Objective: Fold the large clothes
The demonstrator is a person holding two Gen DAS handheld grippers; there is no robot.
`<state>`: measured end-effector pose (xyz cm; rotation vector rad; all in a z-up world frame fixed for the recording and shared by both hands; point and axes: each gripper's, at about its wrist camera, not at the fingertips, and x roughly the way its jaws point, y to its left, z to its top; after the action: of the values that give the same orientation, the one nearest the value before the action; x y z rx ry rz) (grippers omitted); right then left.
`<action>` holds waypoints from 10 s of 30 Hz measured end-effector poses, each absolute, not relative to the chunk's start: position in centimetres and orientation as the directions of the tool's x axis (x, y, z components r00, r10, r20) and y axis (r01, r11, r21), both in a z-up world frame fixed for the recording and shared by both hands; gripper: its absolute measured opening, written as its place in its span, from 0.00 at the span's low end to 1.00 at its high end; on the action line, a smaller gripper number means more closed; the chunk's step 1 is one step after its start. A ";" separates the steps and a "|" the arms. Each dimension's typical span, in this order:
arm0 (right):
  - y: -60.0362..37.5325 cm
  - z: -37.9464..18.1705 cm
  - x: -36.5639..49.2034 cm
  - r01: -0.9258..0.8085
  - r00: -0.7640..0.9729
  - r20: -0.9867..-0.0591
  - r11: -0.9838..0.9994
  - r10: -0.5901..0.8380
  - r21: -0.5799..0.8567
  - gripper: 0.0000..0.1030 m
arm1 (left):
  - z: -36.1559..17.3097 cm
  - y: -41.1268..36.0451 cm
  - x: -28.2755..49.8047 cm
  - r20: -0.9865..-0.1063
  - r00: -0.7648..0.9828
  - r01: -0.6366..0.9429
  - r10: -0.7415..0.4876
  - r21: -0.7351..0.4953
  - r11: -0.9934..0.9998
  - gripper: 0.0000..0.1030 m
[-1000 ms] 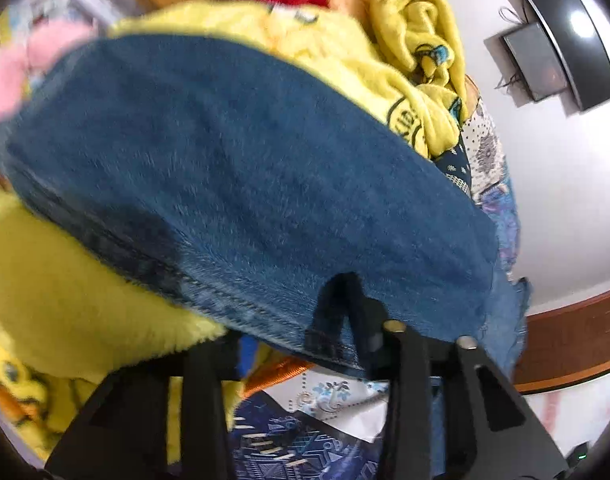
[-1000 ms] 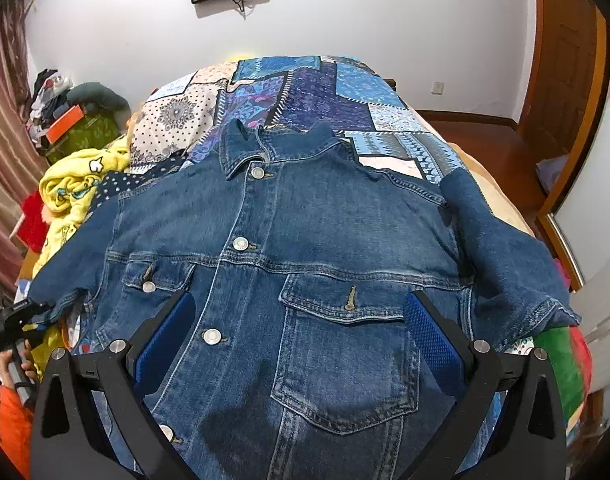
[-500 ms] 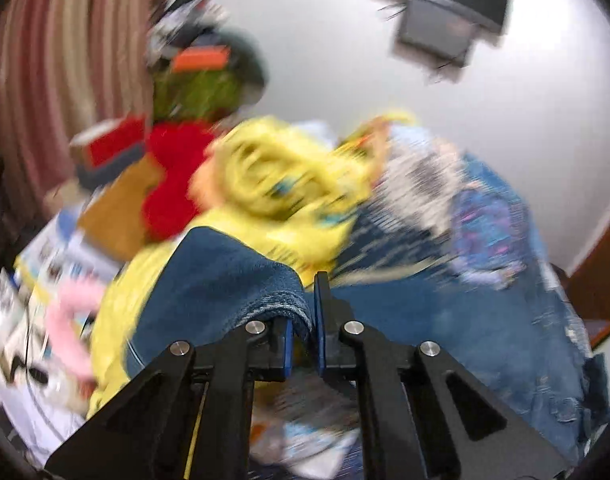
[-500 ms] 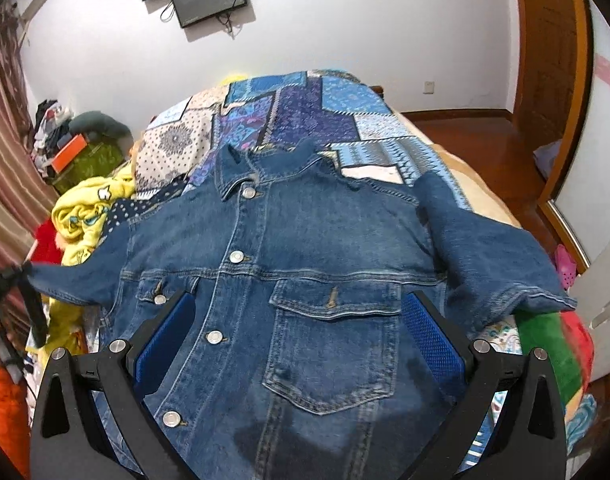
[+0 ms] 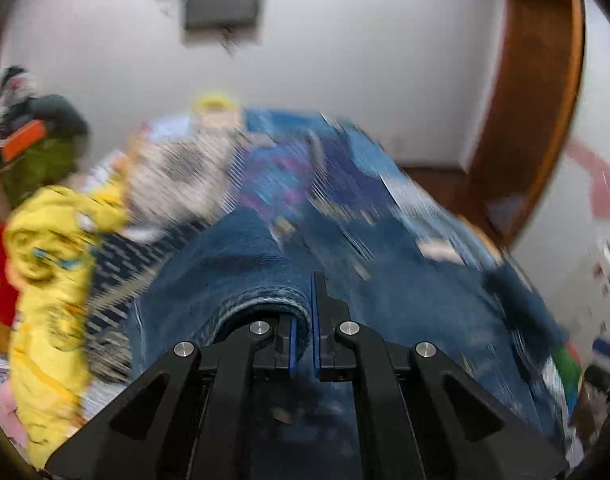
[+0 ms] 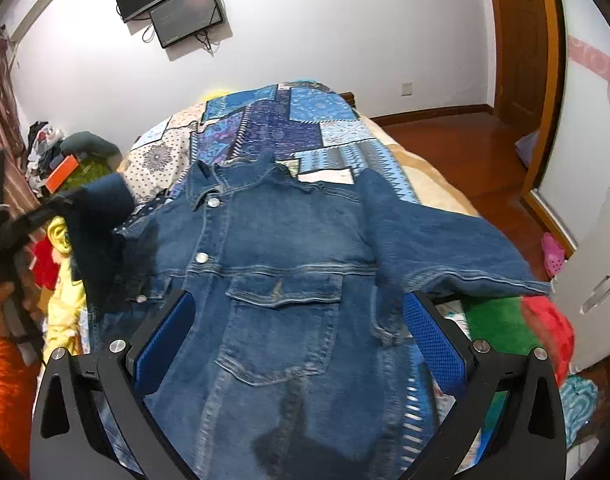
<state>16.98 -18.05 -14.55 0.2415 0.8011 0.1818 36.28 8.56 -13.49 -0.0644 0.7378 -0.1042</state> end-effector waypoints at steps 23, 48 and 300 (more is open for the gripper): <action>-21.7 -15.9 15.7 -0.035 0.673 -0.705 0.961 0.226 0.275 1.00 | -20.2 6.1 31.8 -0.806 0.534 0.076 -0.255 -0.255 0.964 0.57; -18.9 -17.4 18.5 -0.066 0.625 -0.755 0.977 0.197 0.201 1.00 | -30.4 21.7 34.6 -0.630 0.576 -0.307 -0.521 -0.757 0.577 0.62; -22.2 -25.1 38.8 -0.071 0.399 -0.814 0.899 0.422 0.432 0.17 | -26.8 27.5 47.3 -0.845 0.513 -0.206 -0.149 -0.290 0.935 0.11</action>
<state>38.78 -22.18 -25.07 0.3549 1.1224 0.3204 47.32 27.51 -26.76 -0.3790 1.0384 0.0354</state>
